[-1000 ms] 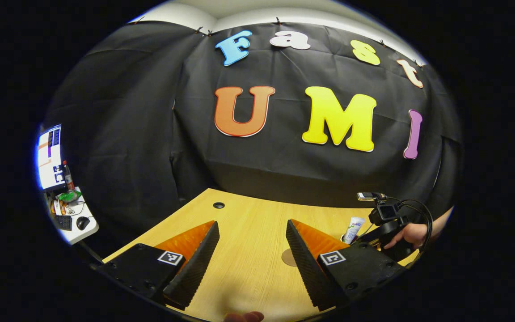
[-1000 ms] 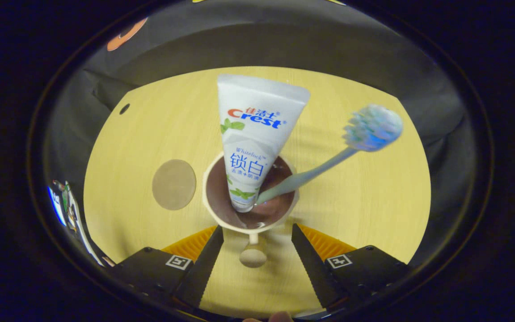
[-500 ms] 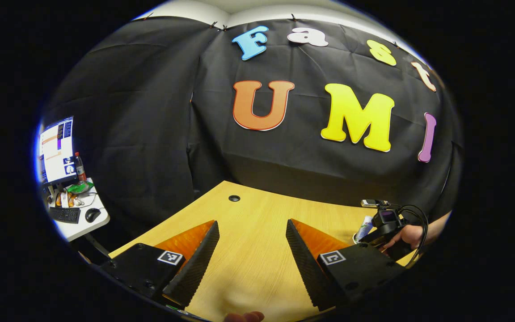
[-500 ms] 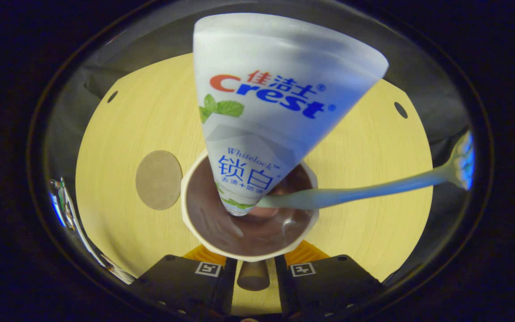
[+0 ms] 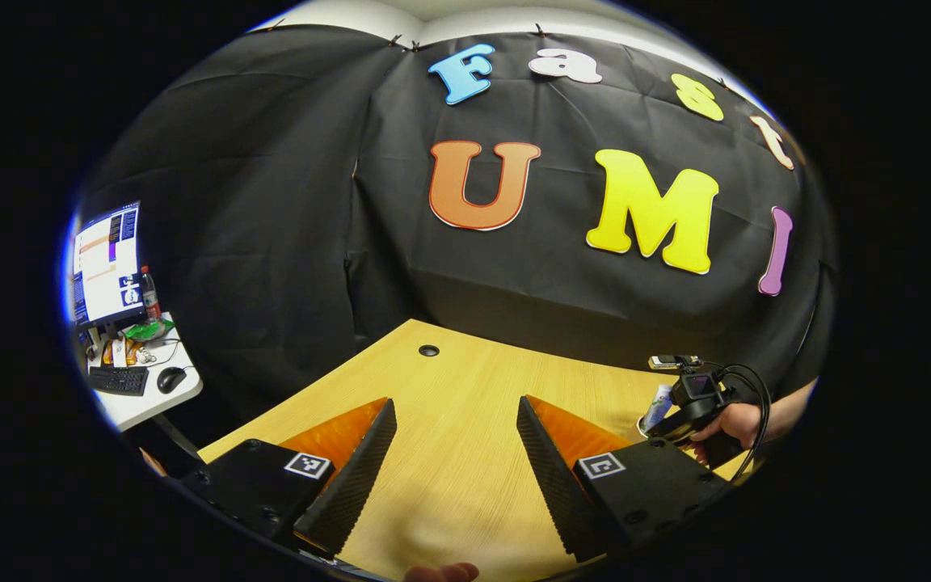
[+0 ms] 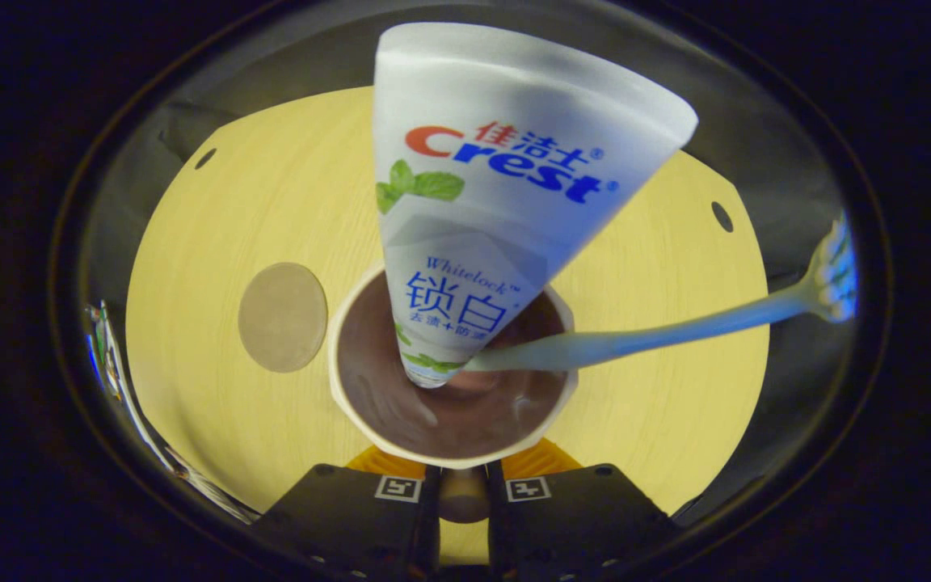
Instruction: Put the toothbrush and toothpaste on the desktop into the cup, then pick up the cup and place it on the coaster on the desktop.
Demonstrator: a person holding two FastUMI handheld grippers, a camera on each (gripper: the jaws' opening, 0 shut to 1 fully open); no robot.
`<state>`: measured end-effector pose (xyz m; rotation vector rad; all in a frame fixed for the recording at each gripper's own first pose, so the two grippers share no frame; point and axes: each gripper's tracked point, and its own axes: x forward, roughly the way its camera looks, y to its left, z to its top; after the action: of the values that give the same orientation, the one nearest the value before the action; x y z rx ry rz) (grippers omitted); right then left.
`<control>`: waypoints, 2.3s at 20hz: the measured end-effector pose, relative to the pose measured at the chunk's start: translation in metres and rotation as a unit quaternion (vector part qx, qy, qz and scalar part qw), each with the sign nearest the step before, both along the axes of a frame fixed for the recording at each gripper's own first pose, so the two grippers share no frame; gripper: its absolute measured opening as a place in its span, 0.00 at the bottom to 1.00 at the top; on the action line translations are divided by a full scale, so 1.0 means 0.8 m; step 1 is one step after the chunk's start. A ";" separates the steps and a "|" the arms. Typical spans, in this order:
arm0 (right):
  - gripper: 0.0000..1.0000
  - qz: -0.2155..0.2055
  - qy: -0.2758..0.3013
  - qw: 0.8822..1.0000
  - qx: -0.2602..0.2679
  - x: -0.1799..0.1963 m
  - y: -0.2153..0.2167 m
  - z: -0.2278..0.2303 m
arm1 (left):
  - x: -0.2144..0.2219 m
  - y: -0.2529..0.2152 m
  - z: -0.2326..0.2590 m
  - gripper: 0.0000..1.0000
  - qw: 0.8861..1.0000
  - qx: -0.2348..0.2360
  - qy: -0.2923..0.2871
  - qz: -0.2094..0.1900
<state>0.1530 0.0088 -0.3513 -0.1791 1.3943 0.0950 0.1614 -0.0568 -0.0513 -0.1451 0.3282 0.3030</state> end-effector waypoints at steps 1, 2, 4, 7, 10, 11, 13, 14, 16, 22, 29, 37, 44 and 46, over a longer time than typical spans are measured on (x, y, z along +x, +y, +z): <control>0.23 0.006 -0.002 1.000 0.001 0.000 0.008 0.004 | -0.005 0.000 0.001 0.95 1.000 -0.001 0.001 0.002; 0.23 0.013 -0.006 1.000 0.004 0.001 0.019 0.009 | -0.010 0.001 0.002 0.95 1.000 -0.001 0.001 0.005; 0.26 0.030 -0.015 0.999 0.013 0.002 0.047 0.023 | -0.022 0.006 0.003 0.95 1.000 -0.001 0.003 0.013; 0.23 0.060 -0.023 0.998 0.029 -0.001 0.077 0.047 | -0.036 0.023 -0.003 0.95 1.000 -0.001 0.004 0.026; 0.23 0.089 -0.026 0.995 0.033 0.001 0.087 0.067 | -0.052 0.034 0.000 0.95 0.999 -0.001 0.005 0.043; 0.23 0.094 -0.025 0.995 0.032 -0.002 0.087 0.069 | -0.057 0.040 0.000 0.95 0.999 -0.001 0.005 0.049; 0.23 0.098 -0.021 0.994 0.032 -0.003 0.087 0.064 | -0.064 0.049 0.000 0.95 0.998 0.001 0.007 0.059; 0.23 0.100 -0.019 0.994 0.030 -0.004 0.086 0.064 | -0.068 0.053 0.000 0.95 0.998 0.001 0.008 0.064; 0.23 0.103 -0.016 0.994 0.026 -0.004 0.085 0.063 | -0.076 0.059 0.000 0.95 0.997 0.000 0.011 0.072; 0.24 0.087 -0.009 0.996 0.025 -0.007 0.085 0.066 | -0.085 0.062 -0.002 0.95 0.997 0.000 0.016 0.077; 0.82 0.073 -0.025 0.996 0.046 -0.015 0.091 0.088 | -0.082 0.054 0.003 0.95 0.998 0.001 0.011 0.063; 0.81 0.029 -0.033 0.997 0.070 -0.057 0.066 0.111 | -0.068 0.025 0.014 0.95 1.000 0.015 0.003 0.015; 0.82 0.001 -0.108 0.991 0.081 -0.093 0.006 0.174 | -0.039 -0.013 0.044 0.95 0.999 0.026 -0.017 -0.034; 0.83 -0.011 -0.147 0.986 0.082 -0.101 -0.019 0.202 | -0.029 -0.028 0.058 0.95 0.998 0.027 -0.030 -0.047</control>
<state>0.0723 -0.0063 -0.1894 -0.0385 1.0872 0.1586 0.1386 -0.0794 -0.0047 -0.0845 0.2655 0.2130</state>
